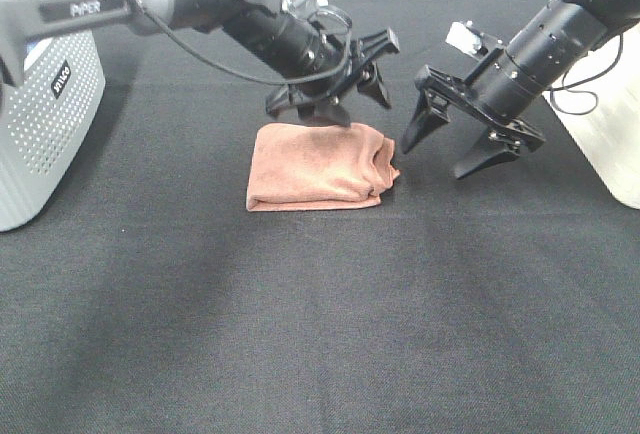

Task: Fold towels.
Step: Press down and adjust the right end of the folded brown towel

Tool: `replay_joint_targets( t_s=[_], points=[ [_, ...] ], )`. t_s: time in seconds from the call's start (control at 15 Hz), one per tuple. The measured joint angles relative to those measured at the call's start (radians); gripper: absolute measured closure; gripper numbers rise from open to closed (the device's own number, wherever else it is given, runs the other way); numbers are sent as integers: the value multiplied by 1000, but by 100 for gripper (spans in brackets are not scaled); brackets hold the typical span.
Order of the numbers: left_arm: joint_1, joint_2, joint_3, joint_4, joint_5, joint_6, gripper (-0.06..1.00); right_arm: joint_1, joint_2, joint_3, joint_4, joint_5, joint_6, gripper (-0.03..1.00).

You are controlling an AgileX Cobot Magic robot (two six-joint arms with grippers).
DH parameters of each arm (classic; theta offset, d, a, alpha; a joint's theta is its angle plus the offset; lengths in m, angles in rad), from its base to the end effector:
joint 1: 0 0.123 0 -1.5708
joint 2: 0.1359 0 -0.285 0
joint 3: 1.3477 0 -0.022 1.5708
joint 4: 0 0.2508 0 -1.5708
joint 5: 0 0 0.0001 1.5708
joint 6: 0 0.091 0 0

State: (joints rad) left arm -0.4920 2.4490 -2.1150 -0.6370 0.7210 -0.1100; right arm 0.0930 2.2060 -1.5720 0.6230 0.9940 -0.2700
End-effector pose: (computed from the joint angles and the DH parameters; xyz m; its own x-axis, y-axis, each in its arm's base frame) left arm 0.4634 -0.2890 0.1701 -0.9274 -0.1069 -0.3584 0.1508 0.7701 -0.6199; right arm 0.4284 0.0847 0.1371 -0.9970 -0.0026 -0.0775 -0.0408 0.8675 0.4957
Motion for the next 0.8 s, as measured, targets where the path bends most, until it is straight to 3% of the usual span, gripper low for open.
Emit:
replay_joint_targets(
  t_s=[0.13, 0.27, 0.4, 0.67, 0.8],
  points=[
    [36, -40, 0, 64, 10, 61, 37, 0, 0, 0, 90, 37, -73, 21],
    [104, -84, 0, 159, 44, 73, 37, 4, 0, 0, 284, 71, -193, 21],
    [150, -92, -1, 177, 85, 73, 37, 37, 0, 0, 416, 64, -280, 21],
    [181, -92, -1, 183, 133, 73, 37, 155, 29, 0, 496, -7, -452, 21],
    [181, -92, -1, 182, 150, 73, 37, 136, 86, 0, 501, -41, -452, 21]
  ],
)
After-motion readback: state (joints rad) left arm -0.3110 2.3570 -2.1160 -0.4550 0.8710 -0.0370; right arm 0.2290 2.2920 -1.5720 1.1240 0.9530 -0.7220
